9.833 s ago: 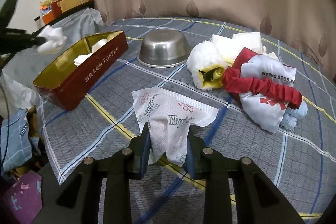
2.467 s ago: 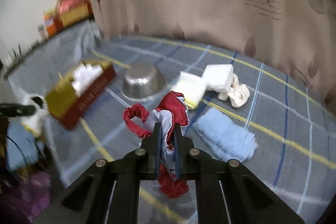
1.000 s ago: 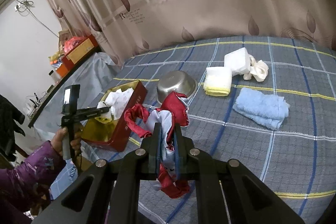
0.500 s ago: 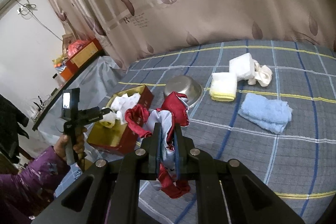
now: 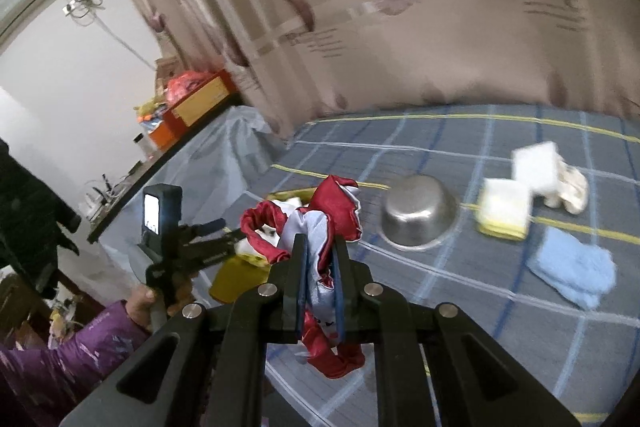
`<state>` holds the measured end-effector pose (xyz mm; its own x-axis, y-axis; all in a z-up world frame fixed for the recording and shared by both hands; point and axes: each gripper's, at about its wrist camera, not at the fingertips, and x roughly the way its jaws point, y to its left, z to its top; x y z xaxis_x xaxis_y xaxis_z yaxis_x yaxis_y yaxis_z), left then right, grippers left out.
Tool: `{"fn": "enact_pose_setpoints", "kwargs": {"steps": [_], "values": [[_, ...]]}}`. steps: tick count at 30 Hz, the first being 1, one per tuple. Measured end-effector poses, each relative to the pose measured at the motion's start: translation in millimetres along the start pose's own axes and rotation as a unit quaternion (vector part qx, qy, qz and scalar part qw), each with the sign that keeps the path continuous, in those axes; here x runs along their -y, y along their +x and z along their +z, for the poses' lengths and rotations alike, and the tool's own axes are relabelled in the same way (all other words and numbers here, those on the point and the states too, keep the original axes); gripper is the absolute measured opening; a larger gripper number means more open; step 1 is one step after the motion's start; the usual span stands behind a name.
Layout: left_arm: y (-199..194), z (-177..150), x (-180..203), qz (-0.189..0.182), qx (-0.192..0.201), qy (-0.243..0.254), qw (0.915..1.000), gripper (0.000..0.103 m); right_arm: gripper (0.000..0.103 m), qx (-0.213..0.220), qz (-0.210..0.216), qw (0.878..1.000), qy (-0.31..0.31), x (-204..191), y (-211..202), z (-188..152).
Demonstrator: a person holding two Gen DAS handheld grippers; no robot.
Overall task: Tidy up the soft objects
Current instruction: 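Carry the red-and-white cloth into the gold tin and open the right gripper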
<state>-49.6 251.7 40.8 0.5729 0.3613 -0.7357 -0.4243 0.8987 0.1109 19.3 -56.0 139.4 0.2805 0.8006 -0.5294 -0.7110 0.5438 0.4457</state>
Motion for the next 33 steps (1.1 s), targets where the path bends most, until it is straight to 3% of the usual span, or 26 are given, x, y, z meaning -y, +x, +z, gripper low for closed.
{"fn": "enact_pose_setpoints", "kwargs": {"steps": [9,13,16,19,26,28,33], "values": [[-28.1,-9.7,-20.5,-0.028,0.004,-0.050,0.9983,0.059,0.012,-0.042,0.063,0.997,0.014,-32.7,82.7,25.9],[-59.1,-31.3,-38.6,-0.027,0.020,-0.104,0.9940,0.059,0.012,-0.072,0.075,0.994,0.019,-47.1,126.3,25.2],[-82.1,-46.1,-46.4,-0.004,0.022,-0.125,0.9919,0.059,0.012,-0.099,0.085,0.991,0.022,-54.7,160.2,20.8],[-99.2,-62.7,-48.8,0.019,0.002,-0.134,0.9907,0.059,0.012,-0.118,0.077,0.990,0.018,-59.5,187.3,14.3],[-109.2,-81.1,-53.0,-0.027,-0.008,-0.168,0.9854,0.059,0.012,-0.148,0.029,0.989,0.003,-54.0,222.3,-3.1],[-103.5,-81.7,-50.5,-0.029,-0.016,-0.166,0.9856,0.059,0.013,-0.148,0.001,0.989,-0.018,-53.8,227.2,-3.4],[-92.6,-87.5,-44.8,-0.045,-0.039,-0.163,0.9848,0.059,0.013,-0.105,0.000,0.994,-0.035,-56.7,209.6,2.3]]}}
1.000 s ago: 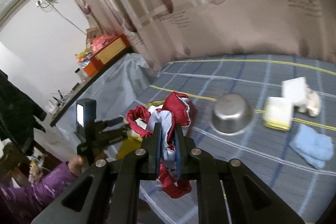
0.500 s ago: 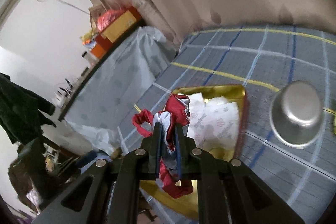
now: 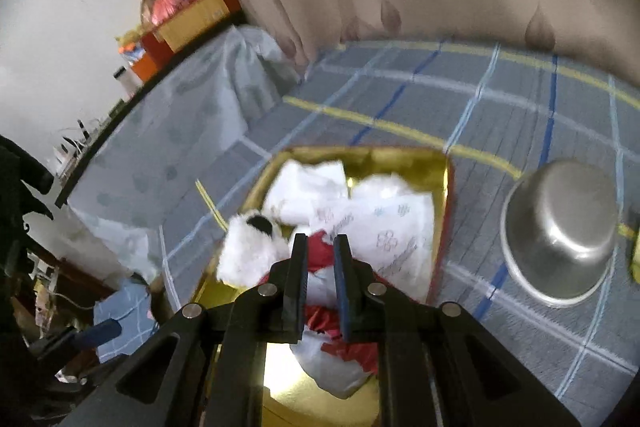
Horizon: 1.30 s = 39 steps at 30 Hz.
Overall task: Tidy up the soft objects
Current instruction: 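Carry the red-and-white cloth into the gold tin and open the right gripper, then reach the left gripper to the light blue towel and grasp it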
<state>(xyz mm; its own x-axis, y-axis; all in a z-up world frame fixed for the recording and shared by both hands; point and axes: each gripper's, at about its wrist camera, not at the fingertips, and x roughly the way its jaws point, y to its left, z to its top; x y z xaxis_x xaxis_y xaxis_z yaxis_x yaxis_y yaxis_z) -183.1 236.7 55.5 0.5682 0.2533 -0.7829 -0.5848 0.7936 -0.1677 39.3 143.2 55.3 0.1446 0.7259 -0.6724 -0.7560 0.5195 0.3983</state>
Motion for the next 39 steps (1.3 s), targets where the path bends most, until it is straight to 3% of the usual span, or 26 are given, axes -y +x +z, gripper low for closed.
{"fn": "enact_pose_setpoints", "kwargs": {"steps": [3,8,12,14,17,21,25,27,30,33,36,39], "values": [[-1.4,-1.2,2.5,-0.003,0.008,0.006,0.9999,0.059,0.015,0.035,-0.012,0.999,-0.019,-3.4,-27.5,-7.7],[-7.1,-4.4,14.4,-0.004,0.021,0.031,0.9993,0.059,0.050,0.070,-0.081,0.994,-0.037,11.7,-78.2,-49.2],[-10.0,-9.4,31.5,-0.014,0.017,0.061,0.9979,0.059,0.064,0.070,-0.155,0.985,-0.024,52.1,-121.3,-92.0],[-11.2,-13.2,44.7,-0.028,0.007,0.083,0.9961,0.059,0.082,0.062,-0.212,0.975,-0.020,83.6,-148.4,-117.1],[-15.2,-20.4,67.2,-0.042,0.003,0.118,0.9922,0.059,0.093,0.057,-0.278,0.959,0.004,130.6,-189.5,-146.3],[-19.3,-30.6,102.7,-0.072,-0.014,0.159,0.9846,0.059,0.095,0.040,-0.354,0.934,0.021,193.3,-234.4,-174.5],[-14.2,-31.8,139.8,-0.119,-0.050,0.162,0.9784,0.059,0.099,0.018,-0.411,0.911,0.026,246.1,-256.3,-187.4],[-10.0,-29.0,162.9,-0.146,-0.069,0.166,0.9728,0.059,0.100,0.015,-0.421,0.906,0.035,261.0,-257.9,-190.7],[-0.7,-23.1,203.9,-0.164,-0.087,0.189,0.9643,0.059,0.100,0.019,-0.386,0.919,0.083,285.6,-262.4,-198.1],[11.7,-16.1,241.8,-0.175,-0.105,0.207,0.9569,0.059,0.101,0.027,-0.359,0.930,0.077,287.9,-262.9,-196.6],[33.0,-5.7,286.8,-0.229,-0.147,0.182,0.9448,0.059,0.101,0.033,-0.339,0.938,0.065,284.3,-263.9,-198.6],[62.1,5.4,325.6,-0.272,-0.206,0.117,0.9328,0.059,0.101,0.058,-0.324,0.942,0.064,278.5,-270.8,-200.1]]}}
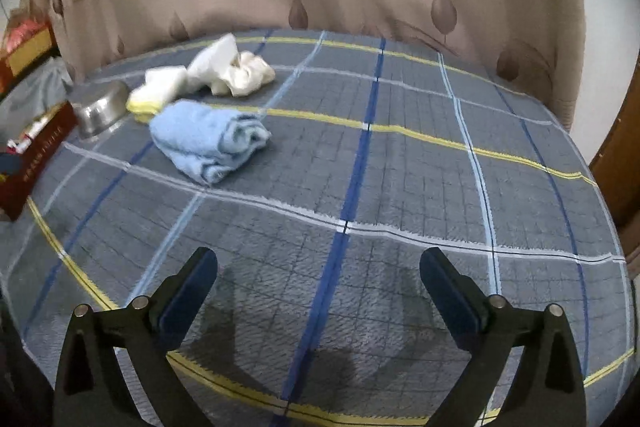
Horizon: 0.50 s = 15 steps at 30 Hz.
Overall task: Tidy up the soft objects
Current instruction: 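Reach the left gripper to the light blue towel and grasp it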
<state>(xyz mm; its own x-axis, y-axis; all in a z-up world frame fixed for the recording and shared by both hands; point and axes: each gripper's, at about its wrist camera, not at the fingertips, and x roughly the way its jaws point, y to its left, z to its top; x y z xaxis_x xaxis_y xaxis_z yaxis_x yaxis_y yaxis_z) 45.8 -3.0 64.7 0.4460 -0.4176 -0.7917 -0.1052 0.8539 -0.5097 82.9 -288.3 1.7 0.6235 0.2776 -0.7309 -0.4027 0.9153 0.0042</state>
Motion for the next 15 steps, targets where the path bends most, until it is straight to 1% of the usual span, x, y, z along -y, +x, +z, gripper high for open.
{"fn": "enact_pose_setpoints", "kwargs": {"steps": [1,2,3,5,6,7,10,12,15], "values": [[14.8,11.7,3.8,-0.027,-0.006,-0.034,0.9990,0.059,0.101,0.011,0.005,1.000,0.007,2.7,-4.4,-1.6],[23.8,20.0,6.4,-0.038,-0.004,-0.056,0.9977,0.059,0.101,0.018,0.008,1.000,0.012,4.9,-6.2,-1.6],[33.6,28.3,10.1,-0.041,-0.002,-0.076,0.9963,0.059,0.101,0.025,0.011,0.999,0.016,6.4,-8.5,-1.9],[62.5,45.9,16.1,-0.042,-0.019,-0.120,0.9917,0.059,0.101,0.040,0.023,0.999,0.020,8.5,-13.3,-2.4],[69.6,50.4,16.7,-0.039,-0.021,-0.133,0.9901,0.059,0.101,0.045,0.028,0.998,0.019,8.5,-15.9,-3.0],[82.7,56.8,16.8,-0.034,-0.024,-0.161,0.9861,0.059,0.101,0.048,0.033,0.998,0.017,8.3,-17.1,-3.1],[108.5,67.0,12.7,-0.049,-0.037,-0.214,0.9749,0.058,0.101,0.055,0.048,0.997,0.010,7.2,-21.1,-5.0],[116.8,70.6,10.6,-0.047,-0.031,-0.239,0.9695,0.059,0.101,0.061,0.055,0.997,0.006,6.4,-23.9,-5.6],[131.2,78.1,11.3,-0.035,-0.031,-0.254,0.9660,0.059,0.101,0.073,0.062,0.995,0.008,7.5,-28.1,-6.4]]}}
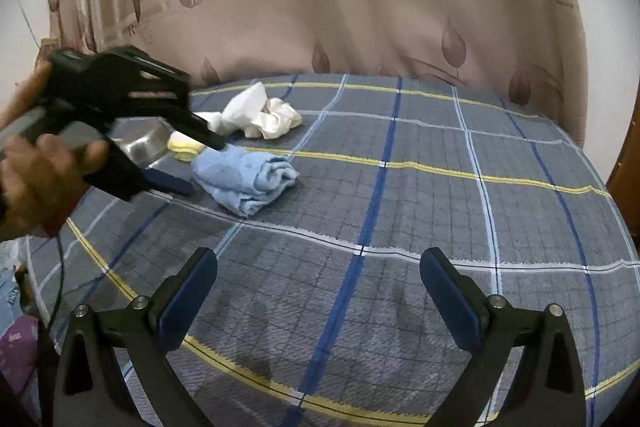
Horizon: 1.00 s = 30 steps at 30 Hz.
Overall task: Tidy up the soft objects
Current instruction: 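Reach the left gripper to the light blue towel and grasp it, then lift the blue towel with the left gripper while the right grasps the yellow-edged white cloth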
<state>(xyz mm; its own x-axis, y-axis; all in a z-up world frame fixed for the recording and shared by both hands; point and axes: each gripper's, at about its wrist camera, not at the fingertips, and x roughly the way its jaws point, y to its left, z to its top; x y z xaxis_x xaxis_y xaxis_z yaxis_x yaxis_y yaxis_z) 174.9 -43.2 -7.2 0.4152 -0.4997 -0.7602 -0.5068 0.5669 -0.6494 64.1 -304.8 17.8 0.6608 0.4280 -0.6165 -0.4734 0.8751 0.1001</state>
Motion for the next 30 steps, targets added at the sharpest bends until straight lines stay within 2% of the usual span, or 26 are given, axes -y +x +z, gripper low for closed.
{"fn": "enact_pose_setpoints", "kwargs": {"steps": [4,6,7,9,10,11,12,13,15,18,21,24,30], "values": [[24.7,8.5,-2.2,-0.013,-0.021,-0.047,0.9986,0.059,0.101,0.012,0.012,1.000,0.008,3.8,-4.6,0.7],[31.3,11.3,-4.0,-0.021,-0.020,-0.070,0.9971,0.069,0.101,0.018,0.015,1.000,0.011,4.6,-5.9,0.8],[33.2,12.9,-1.5,-0.032,-0.013,-0.081,0.9961,0.070,0.101,0.021,0.014,1.000,0.012,4.7,-7.1,0.2],[36.7,14.9,3.7,-0.037,-0.012,-0.075,0.9964,0.068,0.101,0.023,0.010,1.000,0.013,6.1,-7.5,0.2],[38.3,15.3,8.6,-0.028,-0.010,-0.061,0.9977,0.062,0.101,0.021,0.010,1.000,0.014,6.0,-7.0,0.0],[38.9,15.2,11.9,-0.020,-0.008,-0.050,0.9985,0.023,0.101,0.019,0.008,1.000,0.015,5.9,-7.0,-0.3],[39.7,14.7,15.2,-0.006,-0.004,-0.040,0.9992,0.016,0.101,0.018,0.008,1.000,0.016,5.9,-7.1,-0.4],[43.4,14.4,18.7,0.016,-0.008,-0.020,0.9997,0.016,0.101,0.019,0.007,1.000,0.016,5.8,-7.5,-0.5],[48.2,14.5,15.4,0.012,-0.016,-0.011,0.9997,0.015,0.101,0.018,0.006,1.000,0.017,6.3,-7.1,0.3],[40.6,9.4,11.5,0.011,-0.003,0.002,0.9999,0.015,0.101,0.014,0.004,1.000,0.019,7.6,-5.5,1.8],[24.1,-6.0,14.9,0.017,0.016,0.042,0.9989,0.015,0.101,0.010,0.003,1.000,0.019,9.2,-3.8,2.7],[-3.5,-27.2,6.9,-0.003,0.025,0.073,0.9970,0.015,0.101,-0.003,0.003,1.000,0.019,10.1,1.5,3.6],[-64.8,-66.1,-22.2,0.010,0.062,0.145,0.9875,0.015,0.101,-0.019,-0.003,1.000,0.013,8.1,7.8,3.3]]}}
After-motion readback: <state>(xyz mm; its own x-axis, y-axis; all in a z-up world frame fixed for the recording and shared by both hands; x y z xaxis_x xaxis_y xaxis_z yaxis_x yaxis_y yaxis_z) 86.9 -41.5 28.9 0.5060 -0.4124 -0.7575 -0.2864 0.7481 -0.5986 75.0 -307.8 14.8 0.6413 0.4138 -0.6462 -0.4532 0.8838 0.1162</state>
